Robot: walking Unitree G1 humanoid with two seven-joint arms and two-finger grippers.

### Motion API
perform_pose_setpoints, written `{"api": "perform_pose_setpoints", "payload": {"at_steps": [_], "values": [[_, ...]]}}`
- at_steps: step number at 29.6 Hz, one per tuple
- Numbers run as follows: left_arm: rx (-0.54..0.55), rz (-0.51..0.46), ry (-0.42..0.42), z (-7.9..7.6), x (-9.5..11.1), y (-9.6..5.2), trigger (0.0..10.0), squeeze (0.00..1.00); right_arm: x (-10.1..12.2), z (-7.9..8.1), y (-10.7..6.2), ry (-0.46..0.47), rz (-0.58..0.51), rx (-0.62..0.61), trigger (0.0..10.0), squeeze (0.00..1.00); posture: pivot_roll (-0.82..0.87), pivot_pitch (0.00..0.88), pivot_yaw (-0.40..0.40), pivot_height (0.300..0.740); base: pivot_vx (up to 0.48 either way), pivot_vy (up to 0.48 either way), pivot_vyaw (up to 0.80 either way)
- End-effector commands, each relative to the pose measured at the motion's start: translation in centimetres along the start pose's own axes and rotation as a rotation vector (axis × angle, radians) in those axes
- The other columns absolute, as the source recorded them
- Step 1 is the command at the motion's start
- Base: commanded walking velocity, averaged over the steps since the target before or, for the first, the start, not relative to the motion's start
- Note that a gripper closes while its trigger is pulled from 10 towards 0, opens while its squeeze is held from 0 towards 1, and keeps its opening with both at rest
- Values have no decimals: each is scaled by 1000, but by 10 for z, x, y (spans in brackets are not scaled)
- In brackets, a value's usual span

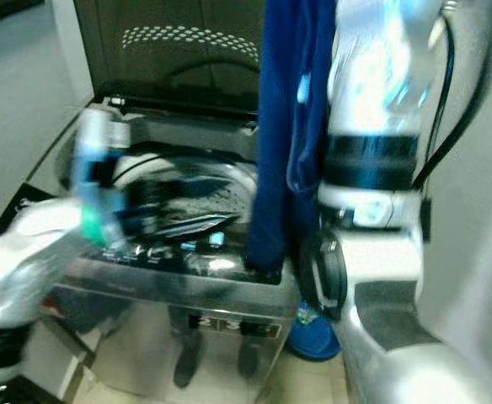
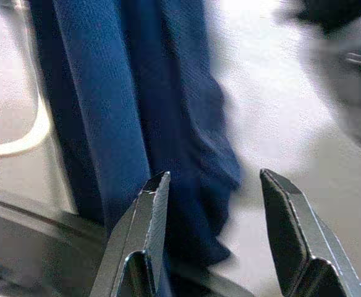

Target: Clothes washing

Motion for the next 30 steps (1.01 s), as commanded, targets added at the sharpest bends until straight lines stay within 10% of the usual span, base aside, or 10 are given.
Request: {"api": "perform_pose_setpoints", "payload": {"at_steps": [1,9,12,16,22,25,30], "values": [[120,35,-10,30,-10,-7,10000,0,14,-2,4,43,-34,3,10000,0,-9,0,37,740,0,0,0],[395,96,55,91,-6,-33,10000,0,39,-18,-4,56,-68,0,10000,0,-24,0,36,740,0,0,0],[758,118,296,140,35,-74,10000,0,35,-49,-44,-61,19,-100,10000,0,-17,9,38,740,0,0,0],[946,113,484,159,72,-109,10000,0,31,-63,-79,-98,103,-143,10000,0,-11,16,41,740,0,0,0],[627,8,425,130,69,-78,10000,0,1,-43,-79,-99,221,-38,10000,0,-22,19,43,740,0,0,0],[427,-94,297,83,53,-60,10000,0,-42,-31,-81,-123,328,31,10000,0,-14,19,31,740,0,0,0],[295,-121,172,39,36,-56,10000,0,-51,-15,-69,-60,319,98,10000,0,5,17,15,740,0,0,0]]}}
Point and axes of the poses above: a point about 5 cm out from each wrist's last joint towards the gripper, its own y axis pointing out of the wrist towards the gripper, its own x axis along the axis of the wrist's last joint, z = x × y, the point moved 4 cm from there along y, pointing out of the wrist towards the gripper, and after that the axes turned 8 degrees about y, right-handed, at the moved point
